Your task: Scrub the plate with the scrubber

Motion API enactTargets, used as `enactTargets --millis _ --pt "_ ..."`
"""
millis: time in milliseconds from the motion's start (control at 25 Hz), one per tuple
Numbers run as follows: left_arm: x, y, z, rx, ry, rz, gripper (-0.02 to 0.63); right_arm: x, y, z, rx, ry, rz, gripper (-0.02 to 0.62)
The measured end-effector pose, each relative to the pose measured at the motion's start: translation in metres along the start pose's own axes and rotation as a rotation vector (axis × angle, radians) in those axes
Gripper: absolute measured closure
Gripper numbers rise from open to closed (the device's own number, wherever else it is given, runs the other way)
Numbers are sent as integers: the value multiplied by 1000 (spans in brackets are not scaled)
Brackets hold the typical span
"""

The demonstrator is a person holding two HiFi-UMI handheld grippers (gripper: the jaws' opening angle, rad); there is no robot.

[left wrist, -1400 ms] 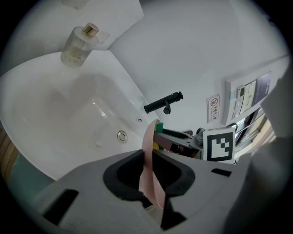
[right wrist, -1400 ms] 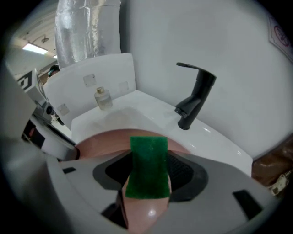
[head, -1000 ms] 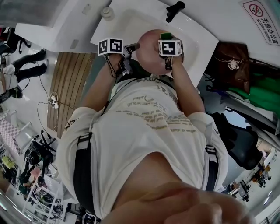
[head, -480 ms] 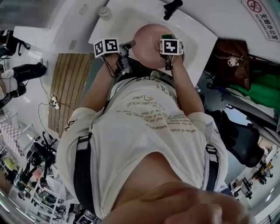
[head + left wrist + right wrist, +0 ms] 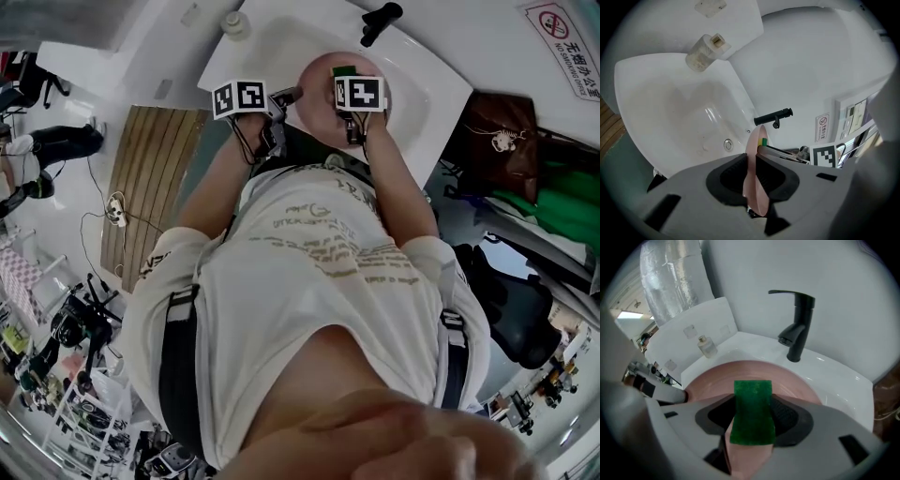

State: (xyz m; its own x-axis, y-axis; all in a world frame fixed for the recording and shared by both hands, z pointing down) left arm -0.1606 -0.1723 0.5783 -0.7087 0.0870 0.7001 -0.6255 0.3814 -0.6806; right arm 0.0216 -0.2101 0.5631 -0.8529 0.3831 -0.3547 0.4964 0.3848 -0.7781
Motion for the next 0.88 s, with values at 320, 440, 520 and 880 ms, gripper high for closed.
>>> enactTargets --millis 320,440,520,880 --pt "11 3 2 -26 81 3 540 40 -12 -7 52 167 76 364" --pt "14 3 2 -39 112 3 540 49 -12 -14 80 207 100 362" --pt "16 3 3 -46 135 -1 540 54 -11 -18 92 225 104 362" --pt "13 3 6 -58 150 -85 538 32 4 -14 56 222 -4 360"
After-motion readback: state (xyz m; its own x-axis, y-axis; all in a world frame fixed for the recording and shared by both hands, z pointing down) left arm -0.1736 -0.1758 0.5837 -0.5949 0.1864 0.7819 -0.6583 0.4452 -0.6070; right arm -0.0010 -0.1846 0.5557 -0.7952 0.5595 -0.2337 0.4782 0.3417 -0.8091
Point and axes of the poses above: the fingertips, and each gripper's own axes: y backward along the fingers, x to its left, z out of its top, the point moved 7 cm from there along y, backward along the fingers, and after that the axes turned 15 degrees about z, right-handed, at the moved point
